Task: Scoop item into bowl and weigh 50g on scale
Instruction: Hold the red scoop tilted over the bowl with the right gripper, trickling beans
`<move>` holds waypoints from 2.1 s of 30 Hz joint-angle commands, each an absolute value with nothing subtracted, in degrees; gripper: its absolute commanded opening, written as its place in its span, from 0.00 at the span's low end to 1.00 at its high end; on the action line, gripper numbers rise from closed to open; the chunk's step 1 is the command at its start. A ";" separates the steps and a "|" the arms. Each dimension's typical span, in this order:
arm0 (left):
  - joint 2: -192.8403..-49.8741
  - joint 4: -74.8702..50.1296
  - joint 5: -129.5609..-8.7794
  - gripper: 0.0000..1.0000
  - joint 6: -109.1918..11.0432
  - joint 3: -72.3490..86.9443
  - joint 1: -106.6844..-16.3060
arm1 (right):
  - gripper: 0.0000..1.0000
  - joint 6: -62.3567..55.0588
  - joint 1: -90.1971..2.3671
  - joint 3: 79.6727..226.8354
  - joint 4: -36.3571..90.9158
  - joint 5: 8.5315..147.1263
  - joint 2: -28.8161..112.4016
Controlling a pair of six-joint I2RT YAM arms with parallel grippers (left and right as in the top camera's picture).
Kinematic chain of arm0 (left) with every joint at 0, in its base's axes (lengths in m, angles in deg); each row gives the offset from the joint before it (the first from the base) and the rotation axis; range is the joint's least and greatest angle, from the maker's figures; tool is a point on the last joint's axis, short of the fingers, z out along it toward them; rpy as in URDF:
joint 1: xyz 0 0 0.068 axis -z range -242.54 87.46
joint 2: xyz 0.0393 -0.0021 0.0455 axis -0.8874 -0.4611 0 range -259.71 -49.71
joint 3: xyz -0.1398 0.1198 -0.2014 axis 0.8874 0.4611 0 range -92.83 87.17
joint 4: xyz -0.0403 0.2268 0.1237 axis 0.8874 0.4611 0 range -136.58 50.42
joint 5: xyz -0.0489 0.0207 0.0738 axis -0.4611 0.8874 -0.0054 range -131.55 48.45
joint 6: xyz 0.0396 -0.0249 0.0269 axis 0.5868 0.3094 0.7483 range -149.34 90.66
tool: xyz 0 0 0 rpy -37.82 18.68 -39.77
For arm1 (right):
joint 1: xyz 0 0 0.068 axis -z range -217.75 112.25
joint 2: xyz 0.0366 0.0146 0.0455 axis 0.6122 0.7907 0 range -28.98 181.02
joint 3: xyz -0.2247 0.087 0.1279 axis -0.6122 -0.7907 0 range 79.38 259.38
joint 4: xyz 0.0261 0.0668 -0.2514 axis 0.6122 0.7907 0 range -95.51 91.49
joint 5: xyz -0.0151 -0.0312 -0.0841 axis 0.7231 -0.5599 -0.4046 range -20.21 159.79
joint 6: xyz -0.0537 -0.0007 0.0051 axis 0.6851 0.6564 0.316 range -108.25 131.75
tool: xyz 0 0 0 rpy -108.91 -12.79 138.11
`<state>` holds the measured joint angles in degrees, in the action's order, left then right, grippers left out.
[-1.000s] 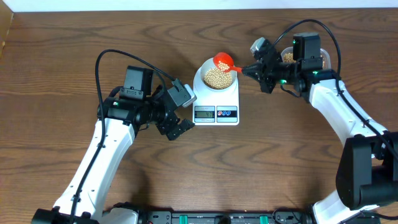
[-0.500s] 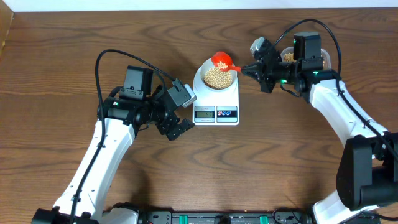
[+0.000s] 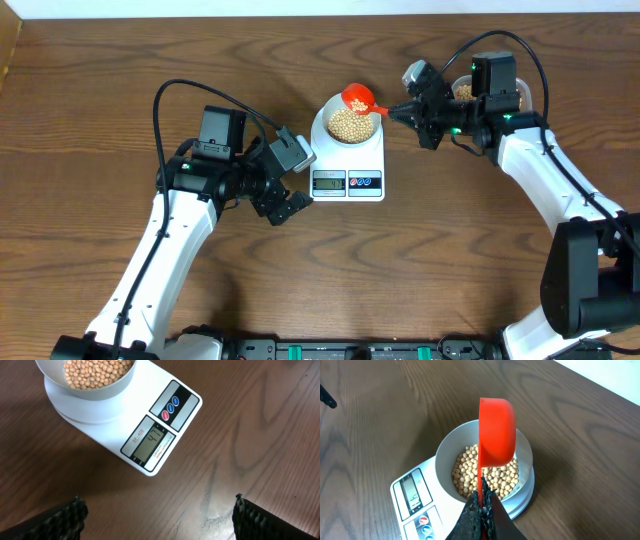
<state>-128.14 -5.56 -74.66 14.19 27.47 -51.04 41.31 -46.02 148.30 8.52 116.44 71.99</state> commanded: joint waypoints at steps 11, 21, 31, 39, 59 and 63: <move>-128.14 -5.52 -75.42 0.95 14.56 26.18 -51.23 | 0.01 42.25 -46.31 148.59 8.36 118.28 69.89; -128.14 -5.52 -75.42 0.95 14.56 26.18 -51.23 | 0.01 42.27 -46.35 148.59 8.89 115.59 70.13; -128.14 -5.52 -75.42 0.95 14.56 26.18 -51.23 | 0.01 42.23 -46.42 148.59 8.91 116.94 70.13; -128.14 -5.52 -75.42 0.95 14.56 26.18 -51.23 | 0.01 42.23 -46.44 148.59 8.89 116.96 70.13; -128.14 -5.52 -75.42 0.95 14.56 26.18 -51.23 | 0.01 42.05 -46.42 148.59 8.65 118.58 70.13; -128.14 -5.52 -75.42 0.95 14.56 26.18 -51.23 | 0.01 42.05 -46.35 148.59 8.62 118.60 70.13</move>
<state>-128.14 -5.56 -74.66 14.19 27.47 -51.04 41.51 -46.02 148.30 8.73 118.41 71.57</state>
